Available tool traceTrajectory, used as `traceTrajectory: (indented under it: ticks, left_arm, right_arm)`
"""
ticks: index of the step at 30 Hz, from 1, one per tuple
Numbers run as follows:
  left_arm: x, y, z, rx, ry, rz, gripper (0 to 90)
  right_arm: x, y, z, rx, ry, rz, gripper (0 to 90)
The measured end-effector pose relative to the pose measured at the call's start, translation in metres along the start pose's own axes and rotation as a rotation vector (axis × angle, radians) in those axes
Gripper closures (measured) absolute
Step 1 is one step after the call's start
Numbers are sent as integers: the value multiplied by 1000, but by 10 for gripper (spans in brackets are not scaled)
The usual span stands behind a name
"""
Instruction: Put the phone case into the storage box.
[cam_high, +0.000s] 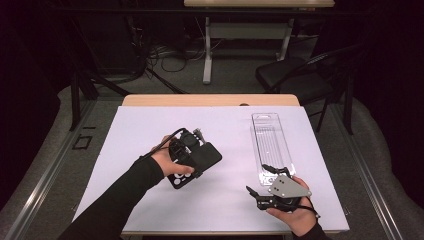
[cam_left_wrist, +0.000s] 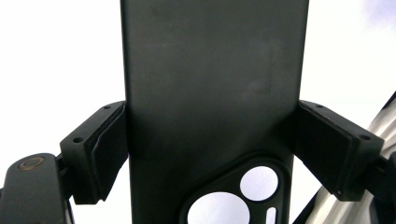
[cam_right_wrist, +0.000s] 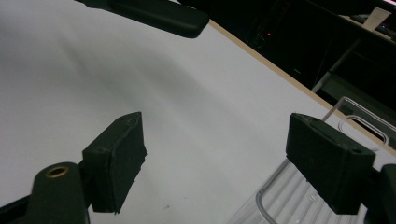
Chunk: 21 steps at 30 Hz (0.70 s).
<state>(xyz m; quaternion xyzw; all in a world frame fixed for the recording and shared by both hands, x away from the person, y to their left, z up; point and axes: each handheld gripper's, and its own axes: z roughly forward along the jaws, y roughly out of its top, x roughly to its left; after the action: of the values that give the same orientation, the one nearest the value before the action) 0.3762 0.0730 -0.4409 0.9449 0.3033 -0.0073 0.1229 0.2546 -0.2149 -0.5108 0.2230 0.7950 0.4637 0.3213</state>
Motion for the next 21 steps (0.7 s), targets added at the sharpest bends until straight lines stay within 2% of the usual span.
traceTrajectory:
  ticks: [5, 13, 21]
  left_arm:
    - [-2, 2, 1, 2, 1, 7, 147]
    - [-6, 6, 4, 17, -8, 26, 147]
    - [-7, 7, 4, 20, -14, 27, 147]
  right_arm:
    - [2, 9, 11, 7, 16, -59, 200]
    - [4, 23, 29, 15, 37, -105, 200]
    - [9, 34, 40, 25, 54, -176, 201]
